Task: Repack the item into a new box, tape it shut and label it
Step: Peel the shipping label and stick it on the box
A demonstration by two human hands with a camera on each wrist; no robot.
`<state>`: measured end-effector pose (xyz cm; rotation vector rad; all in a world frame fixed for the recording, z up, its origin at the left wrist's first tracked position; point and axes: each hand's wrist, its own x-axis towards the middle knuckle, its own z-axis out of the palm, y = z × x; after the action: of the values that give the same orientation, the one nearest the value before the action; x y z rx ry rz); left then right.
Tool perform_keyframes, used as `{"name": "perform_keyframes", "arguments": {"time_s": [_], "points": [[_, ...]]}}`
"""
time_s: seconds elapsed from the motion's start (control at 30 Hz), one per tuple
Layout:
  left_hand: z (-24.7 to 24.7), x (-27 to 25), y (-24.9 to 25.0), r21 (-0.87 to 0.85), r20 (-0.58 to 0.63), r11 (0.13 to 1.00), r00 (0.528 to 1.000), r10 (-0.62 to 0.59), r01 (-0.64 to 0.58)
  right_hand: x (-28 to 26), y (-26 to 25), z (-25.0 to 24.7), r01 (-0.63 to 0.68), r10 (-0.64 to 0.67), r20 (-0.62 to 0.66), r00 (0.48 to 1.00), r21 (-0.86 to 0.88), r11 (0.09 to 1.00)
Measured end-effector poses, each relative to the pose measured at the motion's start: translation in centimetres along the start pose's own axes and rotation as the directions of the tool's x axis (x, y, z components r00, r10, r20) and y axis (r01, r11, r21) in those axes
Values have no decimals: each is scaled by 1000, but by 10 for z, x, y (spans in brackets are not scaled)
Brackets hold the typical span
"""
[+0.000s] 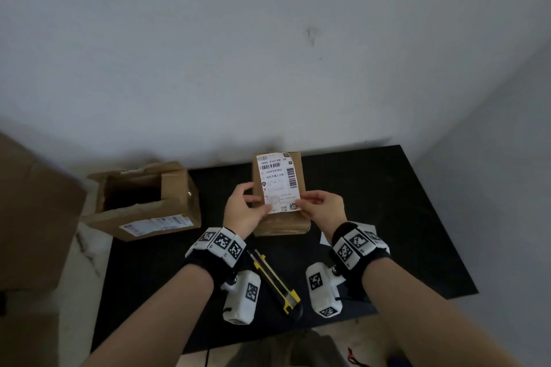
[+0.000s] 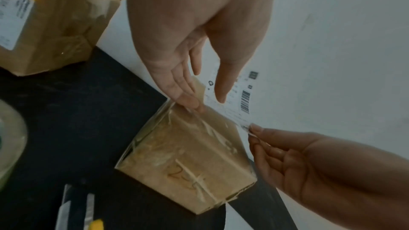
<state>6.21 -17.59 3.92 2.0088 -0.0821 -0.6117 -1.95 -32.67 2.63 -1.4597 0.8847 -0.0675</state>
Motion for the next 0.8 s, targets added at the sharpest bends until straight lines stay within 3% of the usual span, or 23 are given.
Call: {"name": "perform_keyframes", "arguments": {"time_s": [0.13,0.43,0.8], "points": [[4,0,-3,20,-32,1000,999,18,-17,1,3,8,24,-24,-54,998,-15,1000],[11,2,-4,72,-111,997,994,25,-17,4,2,16,59,-87,-63,994,-355,933],[15,2,-9,173,-121,984,990,70,-49,0,-4,17,70,-116,-81,990,-434,898]]}}
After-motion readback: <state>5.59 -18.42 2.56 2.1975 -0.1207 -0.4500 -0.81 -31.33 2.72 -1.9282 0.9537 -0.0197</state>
